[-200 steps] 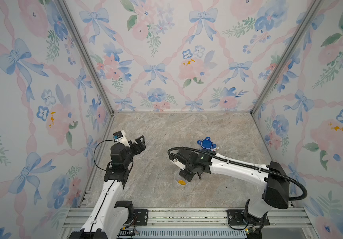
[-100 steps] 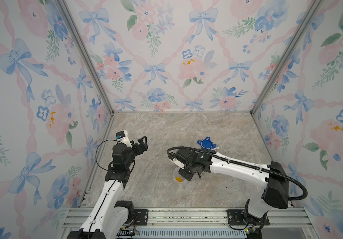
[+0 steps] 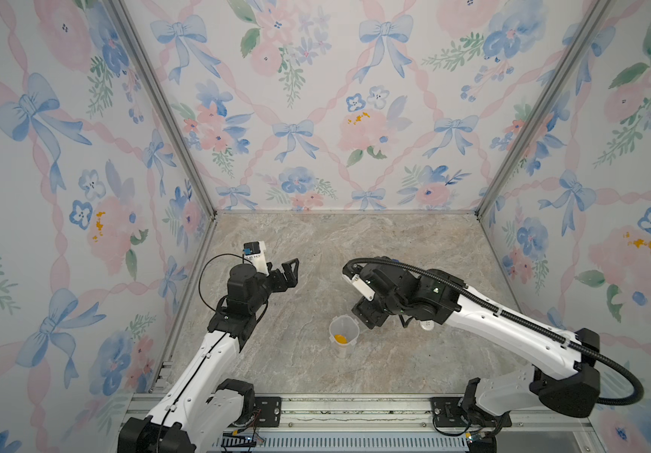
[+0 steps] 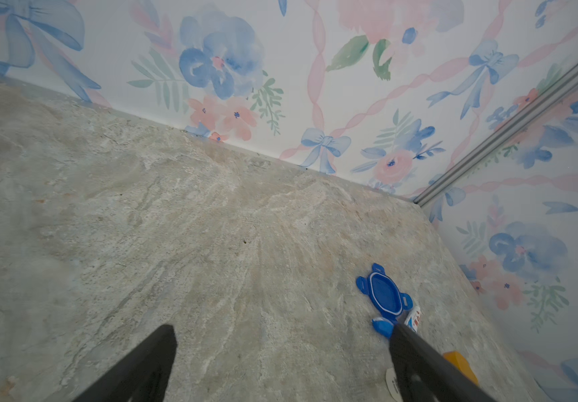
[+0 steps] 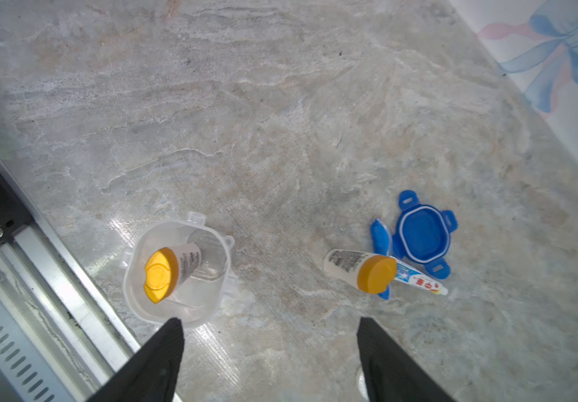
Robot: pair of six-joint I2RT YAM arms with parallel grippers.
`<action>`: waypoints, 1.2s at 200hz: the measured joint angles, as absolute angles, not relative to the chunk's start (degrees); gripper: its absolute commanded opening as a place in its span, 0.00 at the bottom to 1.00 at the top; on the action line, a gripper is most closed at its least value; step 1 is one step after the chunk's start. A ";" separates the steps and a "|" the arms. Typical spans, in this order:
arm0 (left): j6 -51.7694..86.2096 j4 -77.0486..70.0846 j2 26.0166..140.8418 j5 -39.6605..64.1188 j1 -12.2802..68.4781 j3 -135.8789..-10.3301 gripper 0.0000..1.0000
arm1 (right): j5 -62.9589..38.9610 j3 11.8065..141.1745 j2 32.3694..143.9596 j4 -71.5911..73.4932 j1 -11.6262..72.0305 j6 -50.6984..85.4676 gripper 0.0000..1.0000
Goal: Pack away toiletry kits
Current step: Adjust the container at the center of the board, then pick up the toiletry item from the center of the board.
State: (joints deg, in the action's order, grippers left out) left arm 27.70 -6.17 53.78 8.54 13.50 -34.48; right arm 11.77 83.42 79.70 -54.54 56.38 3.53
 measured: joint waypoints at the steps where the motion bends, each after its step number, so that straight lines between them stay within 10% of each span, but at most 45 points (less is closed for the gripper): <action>1: 27.51 -5.96 53.78 8.62 13.72 -34.59 0.98 | 11.77 83.15 79.31 -54.59 55.75 3.68 0.88; 36: 24.05 -0.47 53.23 10.92 16.25 -36.32 0.98 | 10.15 78.81 77.14 -54.65 39.72 3.84 0.94; 90: 22.48 2.79 50.61 12.08 18.90 -36.32 0.98 | 6.26 78.81 89.73 -50.00 37.10 2.70 0.90; 240: 22.00 3.31 50.63 11.35 19.05 -36.32 0.98 | 4.71 76.23 102.13 -42.63 36.91 2.31 0.42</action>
State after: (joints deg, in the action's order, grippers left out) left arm 22.00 3.31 50.63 11.35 19.05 -36.32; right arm 4.71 76.23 102.13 -42.63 36.91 2.31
